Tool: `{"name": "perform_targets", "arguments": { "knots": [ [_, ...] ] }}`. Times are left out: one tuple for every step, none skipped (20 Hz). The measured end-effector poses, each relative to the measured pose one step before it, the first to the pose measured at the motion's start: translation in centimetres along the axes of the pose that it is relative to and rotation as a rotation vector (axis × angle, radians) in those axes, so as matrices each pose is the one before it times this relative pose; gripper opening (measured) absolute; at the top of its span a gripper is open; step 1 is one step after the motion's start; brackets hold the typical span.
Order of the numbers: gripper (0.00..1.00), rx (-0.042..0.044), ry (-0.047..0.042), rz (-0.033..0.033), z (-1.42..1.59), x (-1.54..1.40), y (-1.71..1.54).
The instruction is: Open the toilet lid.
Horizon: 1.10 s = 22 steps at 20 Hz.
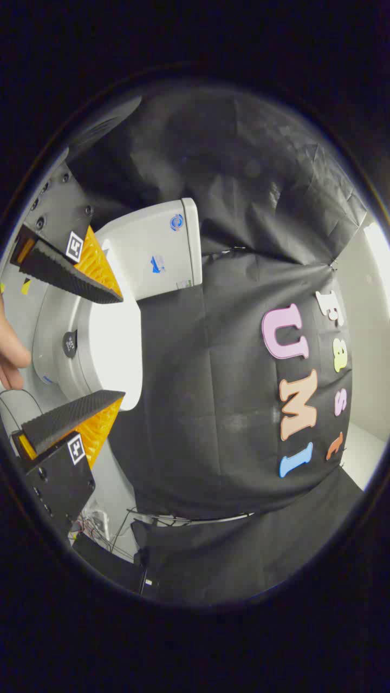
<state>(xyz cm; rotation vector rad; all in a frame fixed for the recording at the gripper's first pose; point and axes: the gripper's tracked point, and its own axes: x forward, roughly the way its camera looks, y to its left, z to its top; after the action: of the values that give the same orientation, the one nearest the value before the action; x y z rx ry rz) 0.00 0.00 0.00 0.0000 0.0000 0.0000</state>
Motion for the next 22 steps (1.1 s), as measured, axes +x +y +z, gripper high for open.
{"name": "perform_targets", "arguments": {
  "knots": [
    [0.99, -0.00031, 0.00256, -0.00091, -0.138, -0.049, 0.044],
    [0.99, -0.00406, 0.00516, -0.00373, -0.041, -0.068, -0.019],
    [0.99, -0.00347, 0.00444, -0.00654, -0.082, -0.143, -0.171],
    [0.99, 0.00260, 0.00127, -0.00356, 0.070, 0.008, -0.039],
    [0.99, 0.00376, 0.00017, 0.00033, 0.024, -0.093, 0.123],
    [0.99, -0.00076, -0.00001, -0.00125, 0.178, -0.026, 0.066],
    [0.99, -0.00290, -0.00077, 0.00154, 0.109, -0.017, 0.167],
    [0.99, -0.00487, 0.00080, -0.00039, 0.210, -0.035, 0.060],
    [0.99, -0.00642, 0.00088, 0.00167, 0.140, 0.011, 0.100],
    [0.99, -0.00662, -0.00085, 0.00402, 0.325, 0.028, 0.241],
    [0.99, -0.00825, 0.00132, 0.00257, 0.205, 0.025, 0.181],
    [0.99, -0.00938, 0.00026, 0.00330, 0.197, 0.043, 0.199],
    [0.99, -0.00590, 0.00165, 0.00170, 0.121, 0.022, 0.062],
    [0.99, -0.00380, 0.00182, -0.00389, 0.088, 0.031, -0.029],
    [0.99, 0.00393, -0.00137, -0.00124, 0.009, -0.002, -0.108],
    [0.99, 0.00555, -0.00340, 0.00051, 0.053, 0.069, 0.066],
    [0.99, 0.00498, 0.00070, -0.00226, -0.147, 0.033, -0.021],
    [0.99, 0.00109, 0.00378, -0.00191, -0.234, 0.027, -0.072],
    [0.99, 0.00023, 0.00531, 0.00210, -0.239, 0.103, 0.018],
    [0.99, -0.00019, 0.00801, 0.00095, -0.349, 0.128, 0.011],
    [0.99, 0.00152, 0.01046, -0.00057, -0.501, 0.056, -0.155],
    [0.99, 0.00327, 0.01070, 0.00308, -0.392, 0.098, 0.033]
  ]
}}
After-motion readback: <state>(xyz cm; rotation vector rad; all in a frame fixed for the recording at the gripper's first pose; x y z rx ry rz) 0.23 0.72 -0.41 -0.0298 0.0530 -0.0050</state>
